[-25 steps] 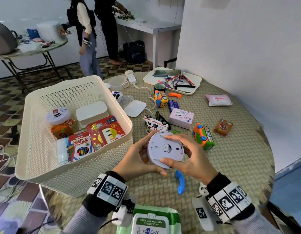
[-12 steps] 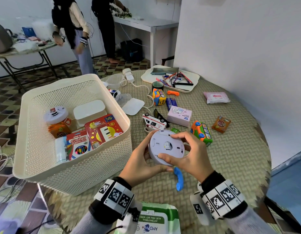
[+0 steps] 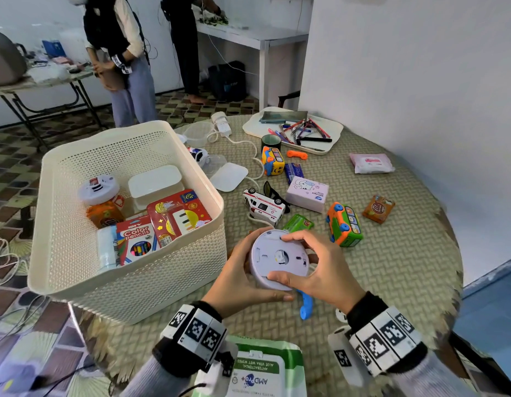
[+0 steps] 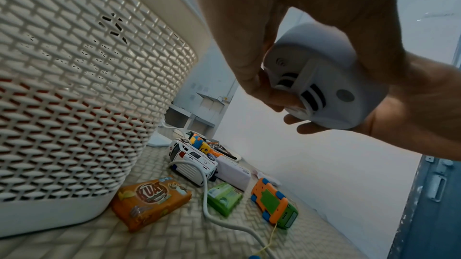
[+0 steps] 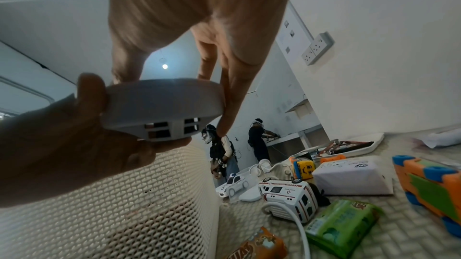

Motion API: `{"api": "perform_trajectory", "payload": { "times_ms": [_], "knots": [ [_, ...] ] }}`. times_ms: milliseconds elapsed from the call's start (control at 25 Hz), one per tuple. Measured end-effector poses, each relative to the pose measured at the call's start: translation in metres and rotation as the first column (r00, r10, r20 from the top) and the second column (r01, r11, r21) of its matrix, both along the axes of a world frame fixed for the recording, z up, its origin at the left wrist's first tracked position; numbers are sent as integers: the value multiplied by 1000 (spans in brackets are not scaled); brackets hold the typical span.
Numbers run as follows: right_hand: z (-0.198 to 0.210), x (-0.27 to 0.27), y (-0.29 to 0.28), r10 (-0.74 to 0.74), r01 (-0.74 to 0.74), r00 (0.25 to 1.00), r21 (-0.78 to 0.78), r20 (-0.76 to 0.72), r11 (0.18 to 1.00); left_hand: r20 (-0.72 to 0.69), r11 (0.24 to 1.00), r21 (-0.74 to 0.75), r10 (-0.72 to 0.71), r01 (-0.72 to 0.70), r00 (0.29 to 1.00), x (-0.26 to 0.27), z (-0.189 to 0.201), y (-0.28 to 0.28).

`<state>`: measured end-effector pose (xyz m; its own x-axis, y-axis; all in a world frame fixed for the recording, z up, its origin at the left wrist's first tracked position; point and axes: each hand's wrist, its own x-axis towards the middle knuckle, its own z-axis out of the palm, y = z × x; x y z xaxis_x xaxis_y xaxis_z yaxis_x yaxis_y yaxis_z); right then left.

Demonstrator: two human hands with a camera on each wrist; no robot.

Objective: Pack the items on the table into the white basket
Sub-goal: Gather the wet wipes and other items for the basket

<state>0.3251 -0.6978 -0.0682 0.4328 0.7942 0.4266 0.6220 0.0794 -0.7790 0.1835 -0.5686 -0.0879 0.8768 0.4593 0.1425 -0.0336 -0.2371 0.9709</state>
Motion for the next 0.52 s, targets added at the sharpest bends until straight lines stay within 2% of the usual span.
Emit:
{"api": "perform_trajectory", "payload": {
  "times_ms": [120, 280, 400, 520],
  "knots": [
    [-6, -1, -1, 18, -18, 1000, -58, -3, 998, -5, 999, 14, 35, -35, 999, -3, 0, -4],
    [-9, -1, 1, 27, -33, 999, -136, -47, 990, 5, 996, -89, 33, -32, 999, -6, -1, -2],
    [-10, 6, 6, -21, 7, 995, -141, -99, 990, 3, 989, -147, 37, -36, 999, -6, -8, 7],
    [-17, 16, 17, -103, 83, 987, -148, -127, 985, -2, 989, -121, 88, -88, 996, -5, -19, 18]
  ]
}}
